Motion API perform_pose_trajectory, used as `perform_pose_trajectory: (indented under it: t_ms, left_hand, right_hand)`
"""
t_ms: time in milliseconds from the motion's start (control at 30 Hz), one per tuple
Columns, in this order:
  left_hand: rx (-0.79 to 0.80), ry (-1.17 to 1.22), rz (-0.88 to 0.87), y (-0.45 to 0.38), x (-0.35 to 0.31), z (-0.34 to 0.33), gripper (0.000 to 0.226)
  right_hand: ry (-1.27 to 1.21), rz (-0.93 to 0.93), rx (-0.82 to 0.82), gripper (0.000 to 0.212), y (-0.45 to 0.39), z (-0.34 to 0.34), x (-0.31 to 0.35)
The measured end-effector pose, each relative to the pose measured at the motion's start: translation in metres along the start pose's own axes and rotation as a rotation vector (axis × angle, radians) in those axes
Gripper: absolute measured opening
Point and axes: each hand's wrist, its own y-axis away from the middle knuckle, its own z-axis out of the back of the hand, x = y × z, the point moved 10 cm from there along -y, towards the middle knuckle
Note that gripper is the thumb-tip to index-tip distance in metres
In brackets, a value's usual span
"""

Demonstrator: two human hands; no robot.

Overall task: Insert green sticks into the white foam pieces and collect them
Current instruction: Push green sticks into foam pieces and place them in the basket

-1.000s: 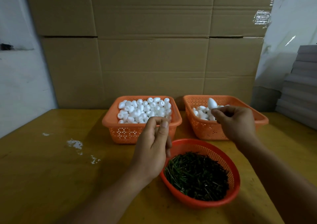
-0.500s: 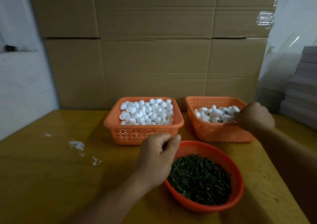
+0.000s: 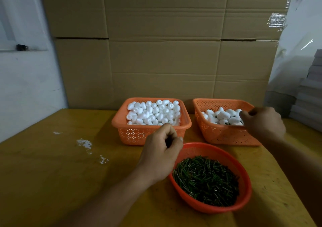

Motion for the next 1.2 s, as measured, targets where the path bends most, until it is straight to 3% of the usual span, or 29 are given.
perform_pose_trajectory:
  t_ms: [67,233,367,433,600,733,867,933,1033,1200]
  left_hand:
    - [-0.013,-0.04,0.018,-0.004,0.004,0.005,0.016]
    - [-0.103,-0.143,0.038,-0.022,0.012,0.028,0.017]
    - [-0.16,-0.267,0.056,-0.052,0.015,0.047,0.016]
    - [-0.1,-0.331,0.125,-0.072,0.024,0.049,0.016]
    - [0.061,-0.601,0.304,-0.117,0.058,0.055,0.017]
    - [0.296,-0.704,0.423,-0.129,0.088,0.038,0.015]
    - [0.582,-1.083,0.441,-0.122,0.109,0.027,0.042]
    - [0.669,-1.116,0.503,-0.119,0.121,0.026,0.049]
    - [0.738,-1.087,0.577,-0.117,0.134,0.022,0.054]
    - [0.778,-1.17,0.533,-0.124,0.139,0.013,0.059]
  right_hand:
    - [-0.104,0.095,0.009,0.036,0.021,0.001,0.022]
    - [-0.422,0.235,0.087,0.045,0.073,0.003,0.063]
    - [-0.469,0.331,0.251,0.041,0.11,-0.006,0.084]
    - [-0.439,0.393,0.29,0.041,0.125,-0.009,0.091]
    - [-0.531,0.483,0.191,0.047,0.139,0.011,0.102]
    - [-0.537,0.496,0.199,0.046,0.146,0.015,0.102]
    - [-0.548,0.487,0.219,0.045,0.147,0.013,0.102]
    - [-0.547,0.492,0.219,0.046,0.147,0.012,0.102]
    - [-0.538,0.498,0.229,0.046,0.149,0.008,0.102]
    - [-0.5,0.474,0.25,0.045,0.149,0.003,0.1]
